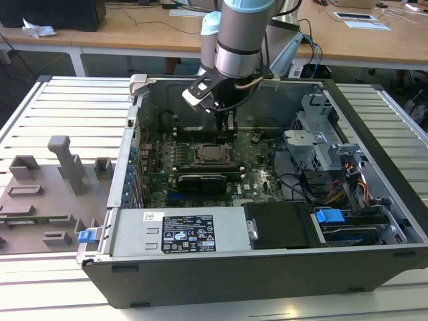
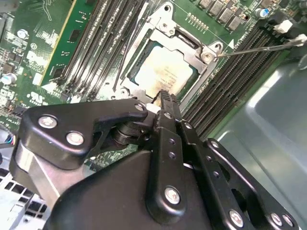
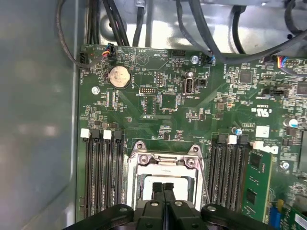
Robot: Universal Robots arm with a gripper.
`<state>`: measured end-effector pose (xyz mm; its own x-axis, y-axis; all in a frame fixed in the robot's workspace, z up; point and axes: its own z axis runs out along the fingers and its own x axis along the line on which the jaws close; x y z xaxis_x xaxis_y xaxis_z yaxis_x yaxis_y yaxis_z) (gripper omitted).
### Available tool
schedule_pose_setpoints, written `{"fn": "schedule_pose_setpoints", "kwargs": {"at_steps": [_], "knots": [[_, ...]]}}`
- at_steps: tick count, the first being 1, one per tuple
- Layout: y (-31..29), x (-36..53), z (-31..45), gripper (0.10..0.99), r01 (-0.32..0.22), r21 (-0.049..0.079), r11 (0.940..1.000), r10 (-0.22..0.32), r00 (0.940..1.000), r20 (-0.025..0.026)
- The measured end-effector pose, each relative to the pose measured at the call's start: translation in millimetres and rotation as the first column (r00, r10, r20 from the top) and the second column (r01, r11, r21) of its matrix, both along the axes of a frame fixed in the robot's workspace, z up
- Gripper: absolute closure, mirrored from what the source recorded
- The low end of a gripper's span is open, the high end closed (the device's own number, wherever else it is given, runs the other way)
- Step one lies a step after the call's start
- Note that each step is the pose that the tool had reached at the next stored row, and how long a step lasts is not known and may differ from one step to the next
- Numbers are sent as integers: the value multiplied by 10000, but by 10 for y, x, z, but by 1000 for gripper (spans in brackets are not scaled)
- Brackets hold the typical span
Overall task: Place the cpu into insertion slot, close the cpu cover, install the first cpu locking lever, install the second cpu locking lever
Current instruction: 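Close the cpu cover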
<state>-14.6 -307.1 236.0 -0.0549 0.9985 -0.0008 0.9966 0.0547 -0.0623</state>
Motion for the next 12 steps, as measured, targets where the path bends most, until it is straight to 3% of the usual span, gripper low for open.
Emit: {"fn": "schedule_pose_setpoints", "kwargs": {"at_steps": [5,10,12], "knots": [[0,0,161,980,0,1,10000,0,10000,0],[0,0,271,980,0,0,10000,0,10000,0],[0,0,283,980,0,4,10000,0,10000,2]]}}
